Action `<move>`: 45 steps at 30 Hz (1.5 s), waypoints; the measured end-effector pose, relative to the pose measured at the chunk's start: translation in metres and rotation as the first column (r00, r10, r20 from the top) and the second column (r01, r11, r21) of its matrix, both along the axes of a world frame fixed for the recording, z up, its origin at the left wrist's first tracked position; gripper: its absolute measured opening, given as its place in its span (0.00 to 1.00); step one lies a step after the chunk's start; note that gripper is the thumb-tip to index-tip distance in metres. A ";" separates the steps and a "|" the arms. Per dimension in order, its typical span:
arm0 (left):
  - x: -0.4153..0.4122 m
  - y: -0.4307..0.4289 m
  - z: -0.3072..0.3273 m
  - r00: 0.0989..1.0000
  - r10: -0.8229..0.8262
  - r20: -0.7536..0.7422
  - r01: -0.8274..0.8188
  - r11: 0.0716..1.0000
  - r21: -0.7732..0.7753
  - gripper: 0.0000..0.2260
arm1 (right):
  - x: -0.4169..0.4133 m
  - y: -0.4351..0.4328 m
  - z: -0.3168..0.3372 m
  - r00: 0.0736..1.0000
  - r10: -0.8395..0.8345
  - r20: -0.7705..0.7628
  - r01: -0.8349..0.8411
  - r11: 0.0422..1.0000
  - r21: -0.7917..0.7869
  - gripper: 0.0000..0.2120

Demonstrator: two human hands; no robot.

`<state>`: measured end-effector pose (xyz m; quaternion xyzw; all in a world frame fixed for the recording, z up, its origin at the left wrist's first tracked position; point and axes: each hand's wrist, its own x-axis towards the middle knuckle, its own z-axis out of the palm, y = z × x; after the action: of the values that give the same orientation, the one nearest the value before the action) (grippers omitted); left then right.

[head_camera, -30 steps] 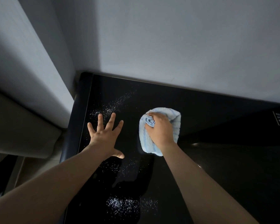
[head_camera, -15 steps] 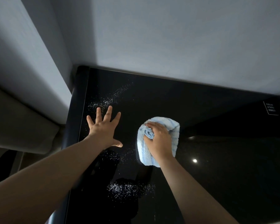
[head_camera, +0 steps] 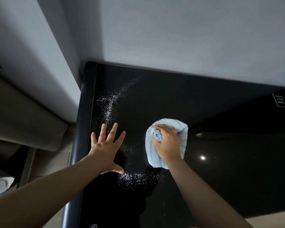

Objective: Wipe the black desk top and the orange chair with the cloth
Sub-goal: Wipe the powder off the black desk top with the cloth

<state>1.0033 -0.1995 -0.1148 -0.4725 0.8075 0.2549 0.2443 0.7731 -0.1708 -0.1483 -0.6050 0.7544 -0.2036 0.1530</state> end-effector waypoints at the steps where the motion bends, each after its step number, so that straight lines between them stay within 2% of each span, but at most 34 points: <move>1: 0.002 0.004 -0.001 1.000 -0.008 0.014 0.008 1.000 0.002 0.62 | 0.000 0.002 0.000 1.000 0.001 -0.005 -0.001 1.000 0.003 0.17; 5: 0.007 0.012 -0.004 0.999 -0.028 0.038 0.028 1.000 0.011 0.68 | 0.002 0.012 0.000 1.000 -0.007 -0.010 0.007 1.000 0.012 0.17; 10: 0.010 0.014 -0.010 0.996 -0.065 0.066 0.065 0.998 0.001 0.71 | 0.006 0.025 0.002 1.000 -0.012 0.001 0.012 1.000 0.001 0.17; 17: 0.010 0.016 -0.010 0.994 -0.069 0.082 0.070 0.997 -0.009 0.71 | 0.011 0.044 0.004 0.999 -0.035 0.040 0.034 0.999 0.022 0.17; 27: 0.009 0.015 -0.011 0.996 -0.066 0.066 0.067 0.998 -0.002 0.71 | 0.019 0.072 0.007 0.998 -0.061 -0.005 0.061 0.991 0.122 0.19; 45: 0.011 0.015 -0.012 0.990 -0.108 0.088 0.112 0.993 -0.038 0.71 | 0.038 0.167 0.004 0.995 -0.093 -0.047 0.097 0.990 0.101 0.20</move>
<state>1.0143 -0.1850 -0.1272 -0.4428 0.8264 0.2033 0.2823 0.8107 -0.0035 -0.1446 -0.5638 0.7949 -0.1587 0.1583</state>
